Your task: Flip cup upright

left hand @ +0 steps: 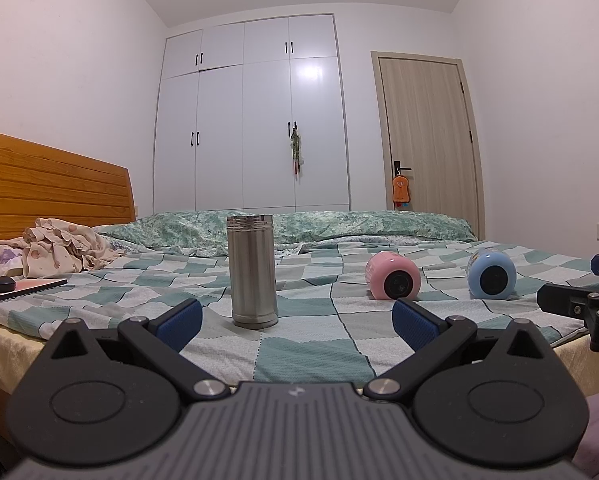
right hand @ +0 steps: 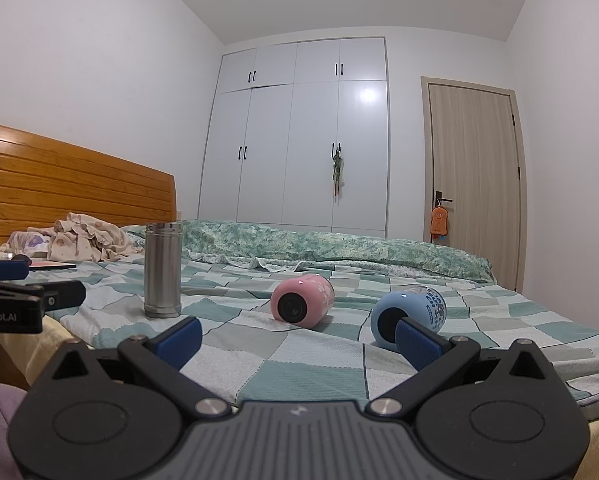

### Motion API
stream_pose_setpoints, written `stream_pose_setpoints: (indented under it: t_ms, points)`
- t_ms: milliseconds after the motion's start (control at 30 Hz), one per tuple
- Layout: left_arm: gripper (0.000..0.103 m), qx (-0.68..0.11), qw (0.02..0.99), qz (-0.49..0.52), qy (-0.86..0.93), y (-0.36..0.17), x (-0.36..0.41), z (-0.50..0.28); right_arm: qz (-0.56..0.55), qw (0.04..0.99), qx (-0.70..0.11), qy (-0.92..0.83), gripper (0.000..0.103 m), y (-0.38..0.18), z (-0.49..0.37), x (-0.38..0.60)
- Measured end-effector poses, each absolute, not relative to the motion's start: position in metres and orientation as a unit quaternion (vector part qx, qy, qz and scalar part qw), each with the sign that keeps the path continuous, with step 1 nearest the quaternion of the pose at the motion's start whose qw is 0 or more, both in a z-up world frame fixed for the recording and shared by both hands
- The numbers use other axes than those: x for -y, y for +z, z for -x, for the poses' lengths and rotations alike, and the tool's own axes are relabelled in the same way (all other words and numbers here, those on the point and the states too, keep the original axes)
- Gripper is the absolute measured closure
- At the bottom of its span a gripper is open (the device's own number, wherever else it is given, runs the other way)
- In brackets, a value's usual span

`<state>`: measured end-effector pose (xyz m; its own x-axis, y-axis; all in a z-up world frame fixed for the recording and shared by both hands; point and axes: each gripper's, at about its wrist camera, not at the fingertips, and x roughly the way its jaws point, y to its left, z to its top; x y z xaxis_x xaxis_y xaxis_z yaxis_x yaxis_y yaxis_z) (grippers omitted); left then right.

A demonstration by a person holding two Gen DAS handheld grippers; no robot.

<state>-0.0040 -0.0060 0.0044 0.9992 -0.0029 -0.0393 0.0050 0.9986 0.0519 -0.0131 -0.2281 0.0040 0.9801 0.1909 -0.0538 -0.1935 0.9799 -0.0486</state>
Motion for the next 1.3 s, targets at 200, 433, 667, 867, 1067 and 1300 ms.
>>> stream_pose_setpoints:
  t_ms: [200,433,667,867,1067,1300]
  points:
    - [0.000,-0.020,0.999,-0.026,-0.002,0.004,0.006,0.004,0.027,0.995,-0.025,0.097,0.000,0.004,0.013,0.228]
    - [0.000,-0.019,0.999,-0.026,-0.002,0.004,0.005,0.004,0.027,0.995,-0.025,0.097,0.000,0.004,0.013,0.228]
    - [0.000,-0.019,0.999,-0.026,-0.002,0.004,0.006,0.004,0.027,0.995,-0.025,0.097,0.000,0.004,0.013,0.228]
    - [0.000,-0.024,0.999,-0.030,0.001,0.004,0.007,-0.001,0.029,0.994,-0.028,0.098,0.000,0.005,0.012,0.229]
    - [0.000,-0.037,0.999,-0.035,-0.003,0.006,0.008,-0.007,0.019,0.993,-0.039,0.110,0.000,0.009,0.003,0.233]
    - [0.000,-0.047,0.998,-0.040,-0.015,0.016,0.015,-0.022,0.024,0.991,-0.043,0.121,0.000,0.016,-0.021,0.244]
